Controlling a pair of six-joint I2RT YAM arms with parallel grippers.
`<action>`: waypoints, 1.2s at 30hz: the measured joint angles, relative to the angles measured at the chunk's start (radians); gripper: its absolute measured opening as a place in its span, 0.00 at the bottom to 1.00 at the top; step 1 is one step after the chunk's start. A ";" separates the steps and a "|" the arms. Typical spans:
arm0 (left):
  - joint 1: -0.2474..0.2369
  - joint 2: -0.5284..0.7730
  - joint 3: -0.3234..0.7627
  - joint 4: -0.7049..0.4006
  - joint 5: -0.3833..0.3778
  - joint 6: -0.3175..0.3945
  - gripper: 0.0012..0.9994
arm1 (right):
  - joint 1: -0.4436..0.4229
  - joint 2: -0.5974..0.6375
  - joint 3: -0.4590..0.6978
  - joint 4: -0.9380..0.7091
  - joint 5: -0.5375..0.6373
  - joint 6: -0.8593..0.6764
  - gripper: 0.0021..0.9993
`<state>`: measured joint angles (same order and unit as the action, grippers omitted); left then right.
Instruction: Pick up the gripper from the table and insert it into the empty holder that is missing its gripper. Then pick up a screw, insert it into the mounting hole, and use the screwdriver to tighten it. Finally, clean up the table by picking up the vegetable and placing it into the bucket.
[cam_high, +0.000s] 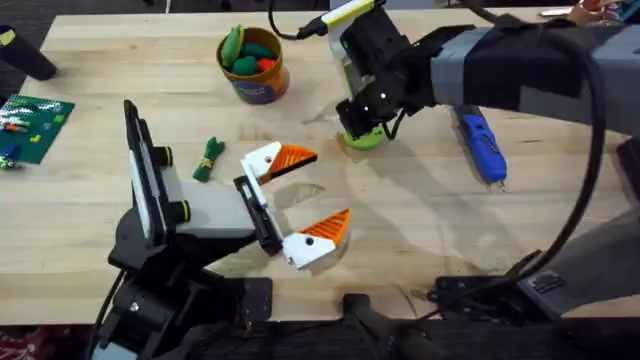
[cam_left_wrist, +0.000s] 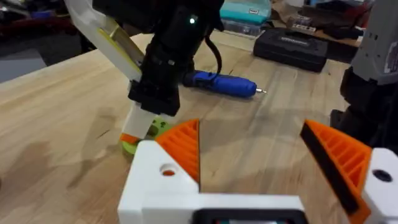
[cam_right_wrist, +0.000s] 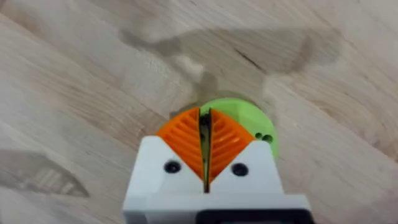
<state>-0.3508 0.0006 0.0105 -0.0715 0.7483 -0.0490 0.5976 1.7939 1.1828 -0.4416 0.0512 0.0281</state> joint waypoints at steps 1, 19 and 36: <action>0.000 0.000 0.000 0.000 0.000 0.000 0.98 | 0.000 0.000 0.000 0.001 0.001 0.000 0.02; 0.000 0.000 0.000 0.000 0.000 0.000 0.98 | 0.010 0.000 0.000 -0.002 0.043 0.001 0.01; 0.000 0.000 0.000 0.000 0.000 0.000 0.98 | 0.012 -0.112 0.034 -0.123 0.065 0.005 0.00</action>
<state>-0.3511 0.0006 0.0105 -0.0715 0.7483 -0.0490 0.6101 1.6824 1.2166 -0.5646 0.1162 0.0334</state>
